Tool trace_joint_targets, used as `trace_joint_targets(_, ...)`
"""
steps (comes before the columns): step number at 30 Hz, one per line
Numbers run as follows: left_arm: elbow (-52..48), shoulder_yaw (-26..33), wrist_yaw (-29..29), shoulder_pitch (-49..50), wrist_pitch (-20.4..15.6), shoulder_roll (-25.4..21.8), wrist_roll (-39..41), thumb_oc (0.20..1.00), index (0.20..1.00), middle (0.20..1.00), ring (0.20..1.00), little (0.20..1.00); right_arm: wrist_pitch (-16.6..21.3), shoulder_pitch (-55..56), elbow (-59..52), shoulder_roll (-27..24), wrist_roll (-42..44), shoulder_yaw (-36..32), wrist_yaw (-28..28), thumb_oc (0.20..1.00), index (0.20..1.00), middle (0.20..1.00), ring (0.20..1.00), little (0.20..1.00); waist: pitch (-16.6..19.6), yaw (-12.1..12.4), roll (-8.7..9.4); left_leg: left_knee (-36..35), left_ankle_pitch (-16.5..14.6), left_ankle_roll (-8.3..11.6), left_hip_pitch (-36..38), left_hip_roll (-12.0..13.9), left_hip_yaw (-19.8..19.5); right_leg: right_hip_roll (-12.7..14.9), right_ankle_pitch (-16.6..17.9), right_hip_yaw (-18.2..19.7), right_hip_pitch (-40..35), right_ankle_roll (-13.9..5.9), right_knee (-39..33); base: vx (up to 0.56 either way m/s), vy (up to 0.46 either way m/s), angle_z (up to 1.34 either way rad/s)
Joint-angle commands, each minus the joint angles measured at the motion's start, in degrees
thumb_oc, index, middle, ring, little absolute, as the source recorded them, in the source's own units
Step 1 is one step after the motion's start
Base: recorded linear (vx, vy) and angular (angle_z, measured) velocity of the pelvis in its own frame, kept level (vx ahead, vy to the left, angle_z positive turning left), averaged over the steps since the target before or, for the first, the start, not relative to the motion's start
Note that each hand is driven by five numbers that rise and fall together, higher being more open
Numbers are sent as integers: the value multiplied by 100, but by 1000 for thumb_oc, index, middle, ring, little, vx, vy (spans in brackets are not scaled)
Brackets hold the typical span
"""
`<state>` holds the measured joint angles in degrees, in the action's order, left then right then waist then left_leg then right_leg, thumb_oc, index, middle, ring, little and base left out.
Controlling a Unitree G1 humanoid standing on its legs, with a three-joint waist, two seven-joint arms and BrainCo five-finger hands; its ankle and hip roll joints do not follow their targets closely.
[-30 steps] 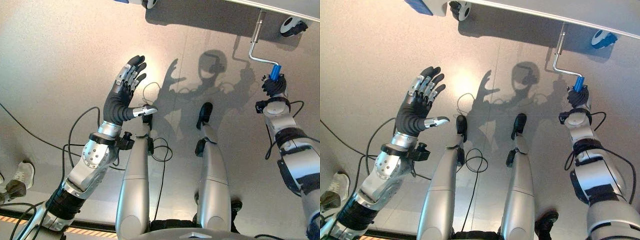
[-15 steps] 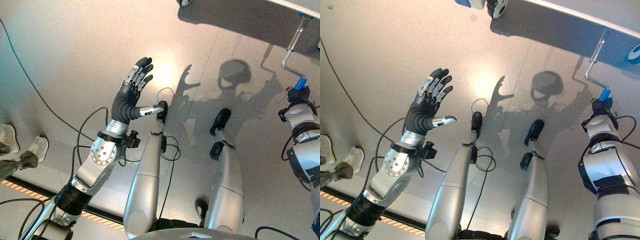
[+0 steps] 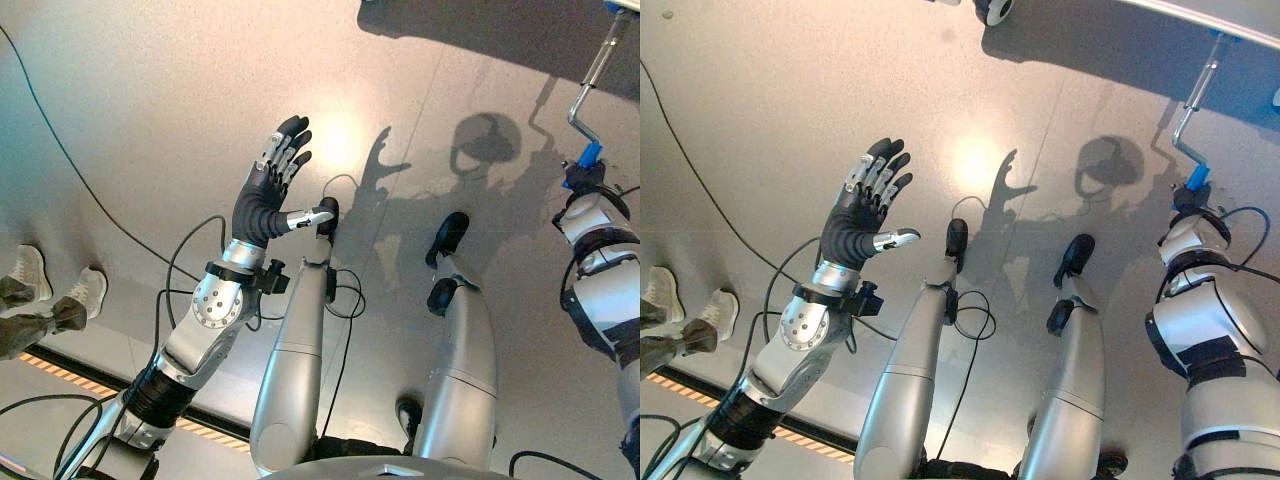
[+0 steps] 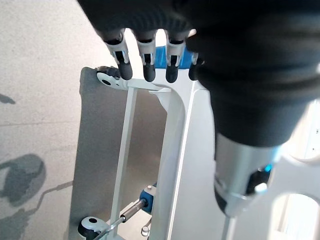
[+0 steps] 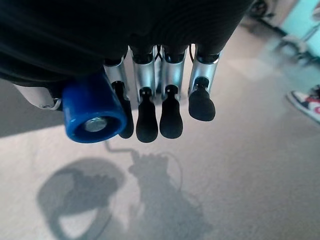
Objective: Raise the hospital bed
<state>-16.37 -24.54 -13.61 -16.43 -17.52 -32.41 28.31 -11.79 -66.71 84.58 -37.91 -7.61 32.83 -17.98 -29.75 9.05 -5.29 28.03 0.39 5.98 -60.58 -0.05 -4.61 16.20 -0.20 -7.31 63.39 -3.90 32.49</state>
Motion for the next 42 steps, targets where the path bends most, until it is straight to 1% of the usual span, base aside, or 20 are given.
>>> trace_joint_targets(1,-685,86,-47,56,-234,80,0,1000,1000,1000,1000,1000,479,-444,-586,1041,-1123,1000,212,200,200,200,200,200,-5,213,-435,-174,-48,-284,-163,-362,-122,57,-827,21,-398,-342,576,13,26,5)
trace_joint_targets(13,-619,-71,-34,-132,-337,186,-13,1000,1000,1000,1000,1000,613,-401,-848,1610,-1818,1321,208,200,200,200,200,200,-5,369,-661,-150,-44,-286,-129,-435,-141,120,-896,62,-430,-350,643,7,17,4)
trace_joint_targets(19,-598,-63,-53,-130,-398,181,-35,1000,1000,1000,1000,1000,899,-431,-1462,1838,-1529,1275,45,200,200,200,200,200,-5,354,-663,-154,-28,-273,-115,-450,-140,134,-888,82,-438,-349,660,0,0,0)
trace_joint_targets(21,-612,-1,-106,-91,-434,157,-63,1000,1000,1000,1000,1000,1044,-376,-2055,1906,-1298,1242,-19,200,200,200,200,200,-5,299,-592,-161,-26,-272,-98,-434,-109,117,-880,105,-437,-348,642,0,0,0)
trace_joint_targets(24,-631,115,-274,64,-413,66,-213,1000,1000,1000,1000,1000,1283,5,-4013,1735,-943,1070,-266,200,200,200,200,200,-5,93,-354,-198,-38,-272,-42,-375,-41,75,-840,149,-454,-333,555,-7,16,-3)
trace_joint_targets(25,-636,172,-294,6,-407,28,-244,1000,1000,1000,1000,1000,1349,-44,-4395,1660,-935,1021,-333,200,200,200,200,200,-5,62,-331,-265,171,-289,-224,-348,-37,58,-635,87,-301,-297,445,5,5,-7)
trace_joint_targets(26,-625,127,-294,68,-404,37,-239,1000,1000,1000,1000,1000,1341,46,-4402,1668,-930,1020,-323,200,200,200,200,200,-5,54,-313,-212,-10,-268,-63,-359,-26,62,-800,155,-439,-336,515,-52,27,-13)
trace_joint_targets(27,-658,157,-358,39,-428,-42,-274,1000,1000,1000,1000,1000,1514,152,-5183,1477,-634,739,-499,200,200,200,200,200,-5,-40,-229,-285,176,-284,-190,-322,7,52,-594,101,-344,-298,367,5,-3,-15)
trace_joint_targets(28,-634,139,-396,43,-444,-79,-283,1000,1000,1000,1000,1000,1573,240,-5457,1373,-615,687,-527,200,200,200,200,200,-5,-70,-195,-310,181,-283,-160,-311,14,49,-584,101,-371,-304,337,-50,19,-19)
trace_joint_targets(29,-632,130,-397,41,-447,-79,-284,1000,1000,1000,1000,1000,1565,254,-5475,1363,-616,679,-523,200,200,200,200,200,-5,-65,-197,-316,184,-283,-152,-312,15,49,-583,101,-378,-304,333,54,-32,-14)
trace_joint_targets(30,-634,106,-423,106,-455,-107,-300,1000,1000,1000,1000,1000,1638,406,-5786,1268,-549,585,-593,200,200,200,200,200,-5,-122,-157,-273,5,-257,28,-309,31,56,-739,158,-533,-349,388,-7,0,-13)
trace_joint_targets(31,-669,99,-459,69,-480,-207,-324,1000,1000,1000,1000,1000,1828,656,-6431,1077,-214,278,-666,200,200,200,200,200,-5,-184,-114,-367,197,-279,-60,-287,47,42,-546,110,-452,-321,263,46,-21,-3)
trace_joint_targets(32,-659,52,-459,132,-479,-198,-318,1000,1000,1000,1000,1000,1820,751,-6438,1084,-207,279,-657,200,200,200,200,200,-5,-188,-101,-318,17,-258,110,-296,53,46,-711,170,-602,-359,330,-67,31,-1)
trace_joint_targets(33,-712,95,-453,93,-506,-314,-341,1000,1000,1000,1000,1000,1997,1009,-6966,862,17,57,-691,200,200,200,200,200,-5,-261,-49,-423,210,-277,21,-267,74,17,-510,123,-519,-334,187,46,-18,3)
trace_joint_targets(34,-702,48,-453,157,-505,-304,-335,1000,1000,1000,1000,1000,1989,1104,-6972,870,23,59,-682,200,200,200,200,200,-5,-263,-35,-376,31,-255,194,-275,80,19,-674,183,-671,-372,252,-66,26,-1)
trace_joint_targets(35,-736,98,-447,112,-505,-361,-348,1000,1000,1000,1000,1000,2072,1215,-7252,762,145,-78,-667,200,200,200,200,200,-5,-287,-14,-476,220,-277,85,-253,87,3,-493,134,-572,-342,137,0,0,0)
trace_joint_targets(36,-768,114,-401,151,-518,-465,-323,1000,1000,1000,1000,1000,2262,1556,-7596,677,492,-302,-601,200,200,200,200,200,-5,-343,38,-511,241,-272,140,-228,118,-24,-442,149,-633,-350,33,-75,-3,-7)
trace_joint_targets(40,-839,192,-322,299,-542,-639,-298,1000,1000,1000,1000,1000,2474,2065,-8109,559,812,-616,-528,200,200,200,200,200,-5,-416,102,-571,242,-259,292,-209,144,-50,-406,146,-767,-370,-50,3,-17,-3)
trace_joint_targets(41,-848,184,-297,408,-533,-675,-286,1000,1000,1000,1000,1000,2504,2278,-8238,528,890,-702,-494,200,200,200,200,200,-5,-442,141,-544,63,-233,509,-207,151,-54,-564,206,-956,-413,-9,0,0,0)
trace_joint_targets(42,-881,271,-266,421,-543,-717,-273,1000,1000,1000,1000,1000,2574,2370,-8398,482,993,-870,-506,200,200,200,200,200,-5,-469,148,-613,243,-252,387,-197,167,-62,-386,160,-856,-380,-116,0,0,0)
